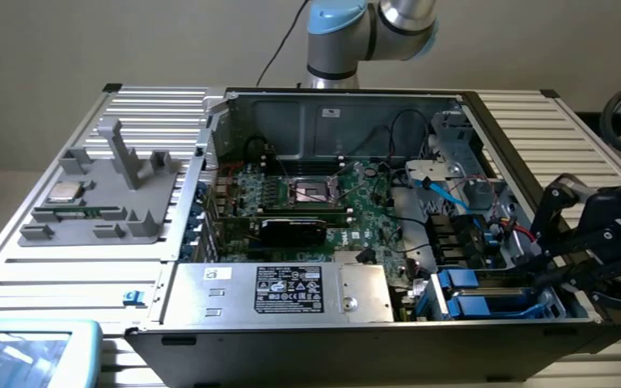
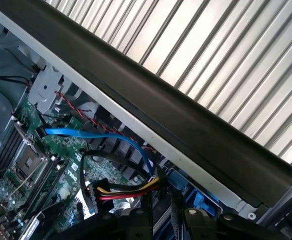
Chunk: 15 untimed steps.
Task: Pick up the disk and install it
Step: 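Insert the first disk wire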
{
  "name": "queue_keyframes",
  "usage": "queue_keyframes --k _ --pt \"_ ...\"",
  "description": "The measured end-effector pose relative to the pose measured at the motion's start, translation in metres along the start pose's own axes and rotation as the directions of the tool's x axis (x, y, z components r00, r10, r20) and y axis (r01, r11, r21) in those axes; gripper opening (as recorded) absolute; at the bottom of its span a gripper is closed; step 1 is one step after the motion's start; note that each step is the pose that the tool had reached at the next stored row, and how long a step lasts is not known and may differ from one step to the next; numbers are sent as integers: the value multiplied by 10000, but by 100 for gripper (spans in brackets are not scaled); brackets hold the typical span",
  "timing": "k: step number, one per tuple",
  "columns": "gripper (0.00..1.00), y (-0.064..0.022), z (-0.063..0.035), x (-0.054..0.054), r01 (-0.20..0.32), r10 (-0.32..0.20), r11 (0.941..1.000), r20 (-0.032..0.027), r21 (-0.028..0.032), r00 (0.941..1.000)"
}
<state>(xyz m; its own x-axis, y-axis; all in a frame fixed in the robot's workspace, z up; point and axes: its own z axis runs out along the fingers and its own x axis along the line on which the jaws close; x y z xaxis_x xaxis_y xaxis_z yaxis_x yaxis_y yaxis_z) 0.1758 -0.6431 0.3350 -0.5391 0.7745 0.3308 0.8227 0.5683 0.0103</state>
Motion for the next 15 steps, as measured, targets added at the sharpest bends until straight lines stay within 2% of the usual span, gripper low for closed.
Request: queue_keyframes --k 6,15 --pt "29 7 13 -10 81 -81 10000 -14 50 10000" --pt "26 11 13 -13 149 -148 9999 -17 75 9999"
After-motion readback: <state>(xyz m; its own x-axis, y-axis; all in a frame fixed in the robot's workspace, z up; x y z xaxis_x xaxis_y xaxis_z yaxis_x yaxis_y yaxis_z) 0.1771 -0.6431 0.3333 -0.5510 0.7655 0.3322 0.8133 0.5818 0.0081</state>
